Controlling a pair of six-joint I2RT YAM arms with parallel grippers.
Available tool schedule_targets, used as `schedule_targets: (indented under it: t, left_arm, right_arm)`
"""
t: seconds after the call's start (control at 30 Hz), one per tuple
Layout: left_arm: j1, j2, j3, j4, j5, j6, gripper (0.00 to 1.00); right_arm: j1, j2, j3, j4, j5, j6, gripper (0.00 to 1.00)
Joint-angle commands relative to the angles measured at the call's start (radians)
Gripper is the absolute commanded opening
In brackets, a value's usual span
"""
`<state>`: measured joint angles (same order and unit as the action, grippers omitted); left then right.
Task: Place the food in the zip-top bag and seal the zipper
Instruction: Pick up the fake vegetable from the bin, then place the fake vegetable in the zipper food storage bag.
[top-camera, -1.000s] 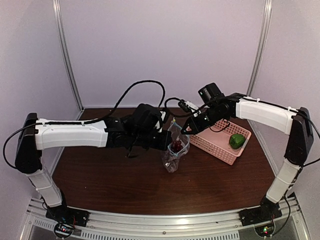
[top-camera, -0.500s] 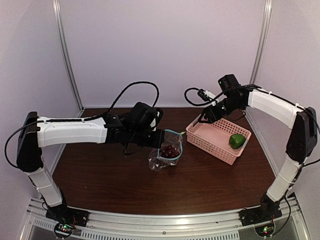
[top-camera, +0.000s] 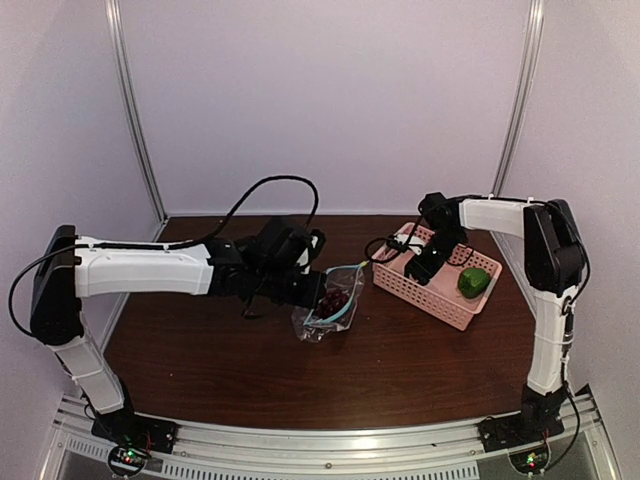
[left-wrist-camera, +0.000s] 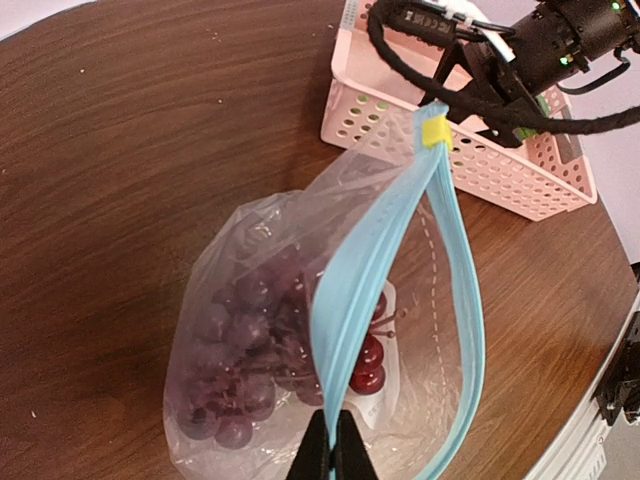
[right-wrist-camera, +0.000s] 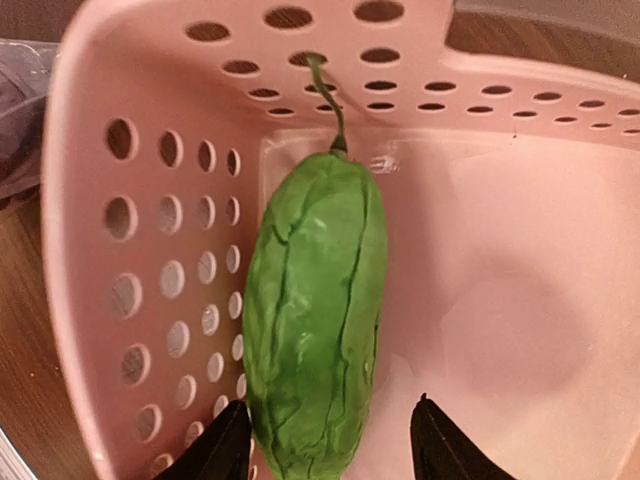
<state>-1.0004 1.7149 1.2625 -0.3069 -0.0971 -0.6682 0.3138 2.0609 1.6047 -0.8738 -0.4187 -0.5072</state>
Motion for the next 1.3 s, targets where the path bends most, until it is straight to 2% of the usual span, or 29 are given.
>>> schedule_targets:
  t: [0.0, 0.17, 0.2, 0.27, 0.33, 0.53, 0.6, 0.67, 0.8, 0.9, 1.07, 1.27]
  left_arm:
    - [0.002, -0.047, -0.037, 0.043, 0.007, -0.003, 0.00]
    - [0.002, -0.051, -0.056, 0.062, 0.016, -0.013, 0.00]
    - [0.003, -0.051, -0.057, 0.066, 0.017, -0.014, 0.00]
    - [0.002, -0.051, -0.058, 0.068, 0.016, -0.016, 0.00]
    - [0.002, -0.051, -0.057, 0.073, 0.018, -0.017, 0.00]
    - [0.002, -0.044, -0.045, 0.095, 0.021, -0.018, 0.00]
    - [0.003, -0.036, -0.045, 0.107, 0.021, -0.024, 0.00]
    - [0.005, -0.030, -0.048, 0.127, 0.033, -0.035, 0.00]
    - [0.013, -0.020, -0.063, 0.195, 0.090, -0.078, 0.00]
    - [0.022, -0.020, -0.067, 0.233, 0.137, -0.110, 0.00]
    - [0.047, -0.021, -0.090, 0.291, 0.202, -0.162, 0.00]
    - [0.088, -0.022, -0.101, 0.300, 0.315, -0.165, 0.00]
  right_arm:
    - [-0.002, 0.030, 0.041, -0.012, 0.016, -0.021, 0.54]
    - [-0.002, 0.067, 0.043, -0.012, -0.017, -0.040, 0.54]
    - [-0.002, 0.076, 0.047, -0.016, -0.016, -0.046, 0.50]
    - [-0.008, 0.080, 0.048, -0.007, -0.010, -0.026, 0.35]
    - [-0.020, 0.052, 0.050, -0.008, -0.014, -0.004, 0.30]
    - [-0.054, -0.202, -0.008, 0.023, 0.001, 0.011, 0.23]
    - [-0.053, -0.295, -0.046, 0.032, -0.063, 0.011, 0.21]
    - [-0.042, -0.374, -0.088, 0.044, -0.188, 0.008, 0.19]
    - [0.020, -0.512, -0.204, 0.143, -0.445, 0.035, 0.18]
    - [0.097, -0.574, -0.280, 0.284, -0.542, 0.106, 0.19]
    - [0.242, -0.581, -0.347, 0.449, -0.578, 0.146, 0.19]
    - [0.330, -0.532, -0.342, 0.457, -0.544, -0.056, 0.19]
